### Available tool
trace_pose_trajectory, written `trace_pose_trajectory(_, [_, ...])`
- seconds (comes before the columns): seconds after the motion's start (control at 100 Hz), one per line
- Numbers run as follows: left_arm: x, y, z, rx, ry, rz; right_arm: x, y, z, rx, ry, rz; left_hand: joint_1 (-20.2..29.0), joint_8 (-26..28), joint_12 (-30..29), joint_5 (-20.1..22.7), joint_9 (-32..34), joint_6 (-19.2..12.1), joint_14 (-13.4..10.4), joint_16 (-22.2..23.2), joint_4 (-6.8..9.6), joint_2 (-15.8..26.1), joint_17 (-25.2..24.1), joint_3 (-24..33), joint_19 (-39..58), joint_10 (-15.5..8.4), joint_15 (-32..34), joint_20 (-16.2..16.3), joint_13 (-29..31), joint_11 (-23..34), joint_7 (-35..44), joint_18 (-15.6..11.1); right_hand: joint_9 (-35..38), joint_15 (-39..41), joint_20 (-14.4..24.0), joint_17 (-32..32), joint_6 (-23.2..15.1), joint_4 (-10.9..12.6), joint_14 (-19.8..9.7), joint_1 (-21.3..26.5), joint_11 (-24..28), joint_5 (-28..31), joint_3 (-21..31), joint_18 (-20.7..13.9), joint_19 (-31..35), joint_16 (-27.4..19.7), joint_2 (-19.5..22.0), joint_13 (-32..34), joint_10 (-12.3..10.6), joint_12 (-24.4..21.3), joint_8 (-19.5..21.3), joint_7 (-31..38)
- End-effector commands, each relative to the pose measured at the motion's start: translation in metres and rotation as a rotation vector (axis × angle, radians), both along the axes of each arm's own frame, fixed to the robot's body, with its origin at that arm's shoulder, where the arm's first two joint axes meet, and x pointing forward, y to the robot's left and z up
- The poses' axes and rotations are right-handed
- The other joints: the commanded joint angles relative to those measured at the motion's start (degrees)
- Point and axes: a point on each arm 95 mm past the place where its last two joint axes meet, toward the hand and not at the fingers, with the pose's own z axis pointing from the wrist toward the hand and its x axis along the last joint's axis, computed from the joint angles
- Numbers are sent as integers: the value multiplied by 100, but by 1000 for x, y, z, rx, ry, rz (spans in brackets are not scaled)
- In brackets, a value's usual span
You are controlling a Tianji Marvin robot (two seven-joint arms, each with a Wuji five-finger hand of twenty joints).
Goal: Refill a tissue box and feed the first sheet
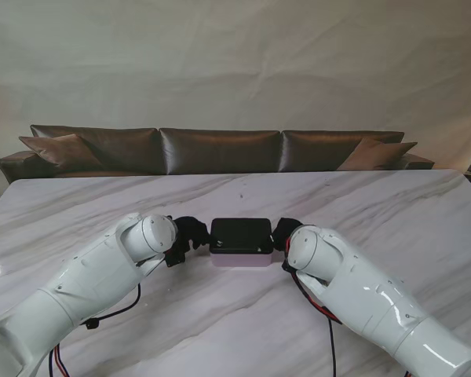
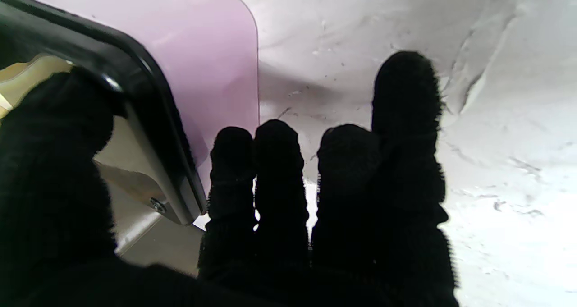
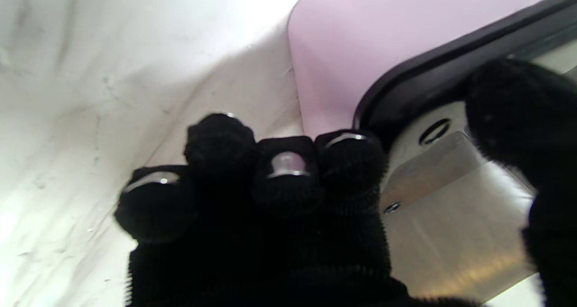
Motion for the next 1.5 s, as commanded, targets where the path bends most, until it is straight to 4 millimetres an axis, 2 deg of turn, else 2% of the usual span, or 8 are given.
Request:
trace_pose_trajectory(0.0, [-16, 1, -28, 25, 78, -5, -26, 3, -46, -19, 123, 13, 1404, 143, 78, -195, 132, -325, 313, 96, 411, 163, 99, 971, 6440, -266, 305, 117, 505, 176, 49, -3010, 313, 464, 107, 4, -138, 107, 113, 1524, 121, -107, 875, -716, 414, 103, 180, 392, 23, 111, 105, -486])
trace_pose_trajectory(0.22, [-16, 3, -23, 9, 34, 27, -29, 1, -42, 23, 11, -94, 719, -263, -155, -134, -24, 11, 699, -3, 62, 1196, 27, 127, 6147, 173, -25, -174, 160, -153, -347, -2633, 536, 528, 8, 211, -458, -392, 122, 941, 91, 198, 540, -749, 552, 23, 674, 608, -183, 38, -91, -675])
trace_pose_trajectory(0.35, [-18, 3, -17, -37, 8, 56, -31, -3, -33, 33, -26, -114, 415, -398, -204, -40, -63, 299, 881, -42, -219, 1652, 8, -463, 6100, 387, -73, -276, 46, -236, -511, -2525, 494, 462, -57, 171, -583, 35, 108, 511, 32, 443, -916, -776, 527, -9, 2076, 554, -232, 40, 741, -1116])
trace_pose_trajectory(0.52, [-21, 6, -8, -35, -10, 48, -34, -9, -23, 32, -38, -129, 219, -449, -228, -44, -77, 328, 870, -74, -355, 1649, 3, -659, 6072, 399, -89, -307, 44, -288, -602, -2515, 349, 395, -88, 107, -620, 143, 92, 331, -11, 254, -1906, -791, 459, -13, 2549, 467, -292, 64, 967, -1212])
trace_pose_trajectory(0.68, [-23, 9, -1, -36, -18, 50, -36, -14, -14, 38, -41, -127, 10, -497, -244, -96, -140, 392, 866, -94, -474, 1623, -13, -779, 5979, 437, -130, -353, 5, -342, -687, -2525, -201, 271, -140, -194, -531, 405, 81, -276, -108, -533, -2095, -848, 261, 16, 2616, 65, -316, 150, 792, -1663])
trace_pose_trajectory(0.94, [-28, 17, 9, -44, -41, 81, -45, -23, -1, 52, -73, -118, -364, -819, -328, -452, -607, 755, 981, -66, -674, 1652, -134, -839, 5700, 628, -338, -443, -267, -614, -1145, -2581, -2034, -718, -314, -1315, -105, 246, 329, -917, -1012, -2391, -1735, -605, -802, -99, 2661, -1332, -121, -326, -282, -3298])
trace_pose_trajectory(1.13, [-40, 23, 16, -25, -74, 52, -56, -28, 4, -10, -88, -64, -237, -1186, -631, -1366, -1618, 910, 981, -12, -597, 1426, -876, -672, 5503, 528, -960, -258, -1218, -1160, -1633, -2482, -3709, -1434, -258, -1875, 100, 530, 84, -329, -1556, -3902, -1771, -873, -1402, -304, 2064, -2218, -186, -1101, -560, -3485])
trace_pose_trajectory(1.49, [-52, 12, 12, 96, -135, -49, -70, -21, -7, -124, -78, 15, 414, -1500, -1160, -2694, -3214, 1181, 962, -23, -148, 975, -4017, -415, 4101, 530, -2123, 1181, -3704, -1621, -1827, -1012, -4961, -1884, -158, -2785, 373, 534, -46, -93, -1768, -4869, -1839, -922, -2284, -456, 1909, -3166, -117, -1729, -818, -3290])
